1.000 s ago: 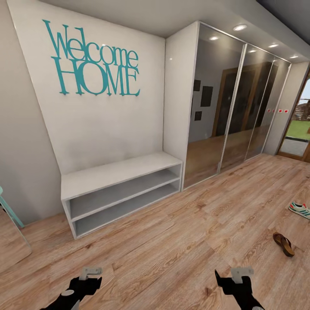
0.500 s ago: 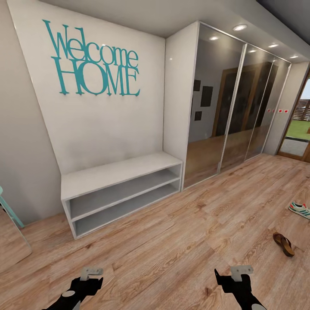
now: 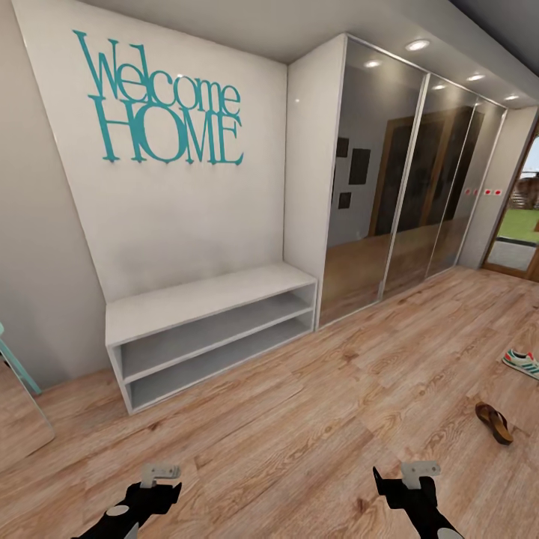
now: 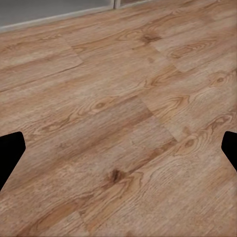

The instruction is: Pick up the two gym shoes and the two sandals from the corridor floor and place them onto the hallstand (shoe rack) in the corridor, making sure they are on the rack and not on the floor. Arrange them so the two gym shoes are next to each other and the two sandals are next to each other.

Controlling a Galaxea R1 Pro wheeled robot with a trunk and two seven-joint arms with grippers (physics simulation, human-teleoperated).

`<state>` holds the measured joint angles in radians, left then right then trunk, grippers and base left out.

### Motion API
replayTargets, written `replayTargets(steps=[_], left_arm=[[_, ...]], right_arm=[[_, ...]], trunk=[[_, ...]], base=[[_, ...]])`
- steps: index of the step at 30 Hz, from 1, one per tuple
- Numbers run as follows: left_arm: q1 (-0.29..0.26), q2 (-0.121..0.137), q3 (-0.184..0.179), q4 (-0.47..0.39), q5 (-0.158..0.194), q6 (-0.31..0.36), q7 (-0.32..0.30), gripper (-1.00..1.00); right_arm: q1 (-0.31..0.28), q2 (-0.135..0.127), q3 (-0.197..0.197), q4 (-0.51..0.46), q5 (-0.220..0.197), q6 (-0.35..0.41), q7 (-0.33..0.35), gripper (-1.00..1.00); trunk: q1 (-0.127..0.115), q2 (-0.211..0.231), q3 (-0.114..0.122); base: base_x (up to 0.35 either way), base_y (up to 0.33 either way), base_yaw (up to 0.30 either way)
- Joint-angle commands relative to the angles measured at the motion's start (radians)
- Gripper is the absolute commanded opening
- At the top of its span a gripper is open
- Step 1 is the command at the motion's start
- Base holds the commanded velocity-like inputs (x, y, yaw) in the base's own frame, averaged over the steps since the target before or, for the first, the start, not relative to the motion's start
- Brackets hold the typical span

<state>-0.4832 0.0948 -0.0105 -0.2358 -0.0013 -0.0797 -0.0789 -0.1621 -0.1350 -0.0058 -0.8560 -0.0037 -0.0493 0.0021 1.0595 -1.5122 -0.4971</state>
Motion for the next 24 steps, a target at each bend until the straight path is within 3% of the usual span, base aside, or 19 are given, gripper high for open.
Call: replayTargets(steps=[1,24], left_arm=[[-0.001,0.001,-0.001,0.001,0.0,-0.003,-0.004,1.0],[-0.002,0.0,-0.002,0.001,0.0,-0.003,-0.009,1.0]], right_arm=[[-0.001,0.0,0.0,0.0,-0.001,-0.003,0.0,1.0],[-0.001,0.001,0.001,0.002,-0.004,-0.003,-0.001,1.0]], trunk=[[0.004,-0.008,-0.004],[0.092,-0.169,-0.076]], base=[[0.0,0.0,0.0],[0.0,0.0,0.0]])
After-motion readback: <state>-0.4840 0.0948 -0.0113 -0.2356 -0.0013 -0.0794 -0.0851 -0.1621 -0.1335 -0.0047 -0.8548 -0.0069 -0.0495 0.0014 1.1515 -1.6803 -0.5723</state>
